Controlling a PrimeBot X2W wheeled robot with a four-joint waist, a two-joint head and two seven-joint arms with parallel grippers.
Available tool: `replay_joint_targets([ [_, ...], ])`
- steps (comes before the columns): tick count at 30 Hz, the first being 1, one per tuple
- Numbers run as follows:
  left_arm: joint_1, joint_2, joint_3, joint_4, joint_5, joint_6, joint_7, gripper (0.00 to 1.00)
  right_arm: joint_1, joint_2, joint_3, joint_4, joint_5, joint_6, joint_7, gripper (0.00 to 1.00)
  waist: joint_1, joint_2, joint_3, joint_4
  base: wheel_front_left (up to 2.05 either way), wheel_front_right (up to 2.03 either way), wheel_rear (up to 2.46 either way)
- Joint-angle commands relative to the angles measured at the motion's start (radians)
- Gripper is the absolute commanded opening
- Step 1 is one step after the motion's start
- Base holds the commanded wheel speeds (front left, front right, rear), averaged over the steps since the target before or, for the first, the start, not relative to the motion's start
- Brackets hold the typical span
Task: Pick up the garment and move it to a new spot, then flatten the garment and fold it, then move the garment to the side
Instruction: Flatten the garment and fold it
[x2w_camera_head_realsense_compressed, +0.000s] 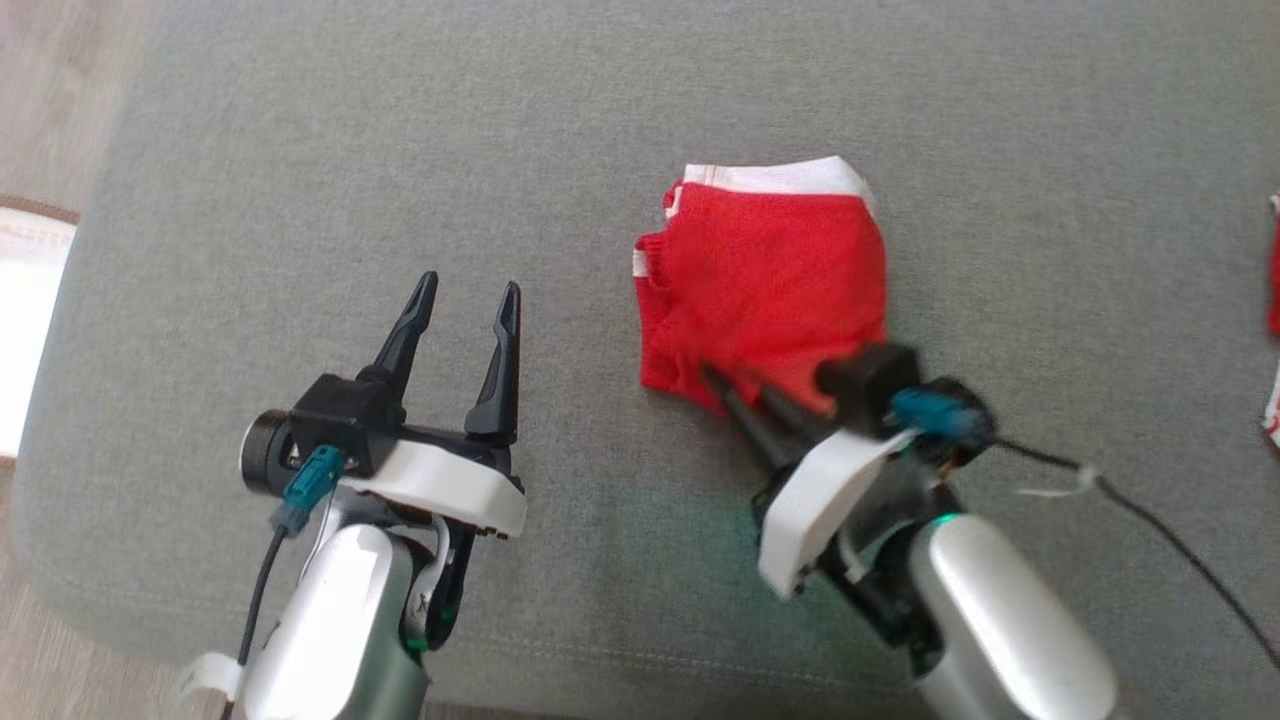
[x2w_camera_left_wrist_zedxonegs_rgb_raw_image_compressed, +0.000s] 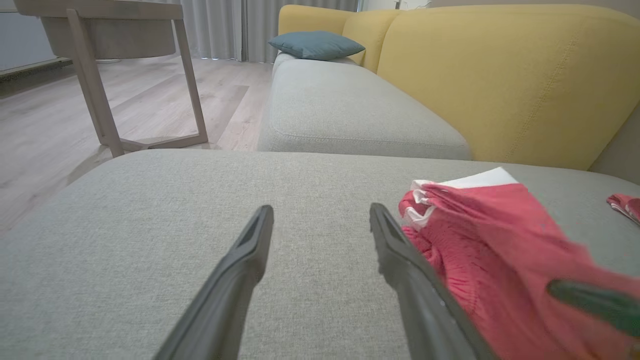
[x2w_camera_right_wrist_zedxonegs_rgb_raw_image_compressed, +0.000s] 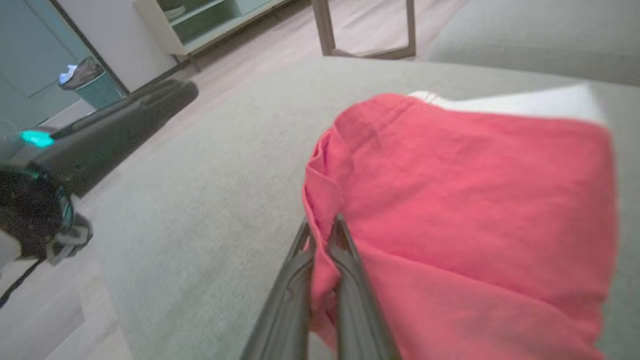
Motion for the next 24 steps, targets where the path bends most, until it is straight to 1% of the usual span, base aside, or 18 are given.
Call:
replay_joint_targets([
  [1, -0.012, 0.009, 0.032, -0.035, -0.004, -0.001, -0.012, 1.00, -0.017, 0.012, 0.040, -0.021, 0.012, 0.007, 0.001, 0.00, 0.0000, -0.0001, 0.005, 0.005, 0.00, 0.00, 0.00],
  [3, -0.012, 0.008, 0.033, -0.037, -0.005, 0.001, -0.012, 1.00, -0.014, 0.013, 0.073, 0.003, 0.017, 0.007, 0.007, 0.00, 0.0000, -0.0001, 0.010, 0.008, 0.00, 0.00, 0.00],
  [6, -0.013, 0.007, 0.034, -0.039, -0.006, 0.002, -0.012, 1.00, -0.009, 0.007, 0.096, 0.029, 0.023, 0.007, 0.002, 0.00, 0.0000, -0.0001, 0.016, 0.010, 0.00, 0.00, 0.00],
  [7, -0.014, 0.006, 0.035, -0.039, -0.006, 0.003, -0.012, 1.00, -0.010, 0.004, 0.097, 0.035, 0.024, 0.007, -0.003, 0.35, 0.0000, -0.0001, 0.018, 0.009, 0.00, 0.00, 0.00],
  [8, -0.016, 0.006, 0.037, -0.040, -0.006, 0.004, -0.012, 1.00, -0.013, 0.002, 0.092, 0.043, 0.023, 0.007, -0.019, 1.00, 0.0000, -0.0001, 0.021, 0.008, 0.00, 0.00, 0.00],
  [11, -0.017, 0.005, 0.041, -0.040, -0.003, 0.005, -0.012, 1.00, -0.021, 0.000, 0.087, 0.030, 0.022, 0.007, -0.077, 1.00, 0.0000, -0.0001, 0.022, 0.002, 0.00, 0.00, 0.00],
  [14, -0.018, 0.006, 0.046, -0.038, 0.001, 0.007, -0.012, 1.00, -0.028, -0.011, 0.081, -0.017, 0.035, 0.007, -0.173, 1.00, 0.0000, -0.0001, 0.018, -0.006, 0.00, 0.00, 0.00],
  [16, -0.018, 0.008, 0.049, -0.036, 0.004, 0.009, -0.012, 1.00, -0.019, -0.023, 0.053, -0.049, 0.042, 0.007, -0.231, 1.00, 0.0000, -0.0001, 0.012, -0.012, 0.00, 0.00, 0.00],
  [19, -0.016, 0.013, 0.055, -0.038, 0.008, 0.012, -0.012, 1.00, 0.008, -0.038, -0.039, -0.083, 0.039, 0.007, -0.285, 1.00, 0.0000, -0.0001, 0.004, -0.023, 0.00, 0.00, 0.00],
  [24, -0.008, 0.023, 0.070, -0.050, 0.013, 0.019, -0.012, 1.00, 0.078, -0.037, -0.262, -0.126, 0.005, 0.007, -0.318, 1.00, 0.0000, -0.0001, -0.009, -0.045, 0.00, 0.00, 0.00],
])
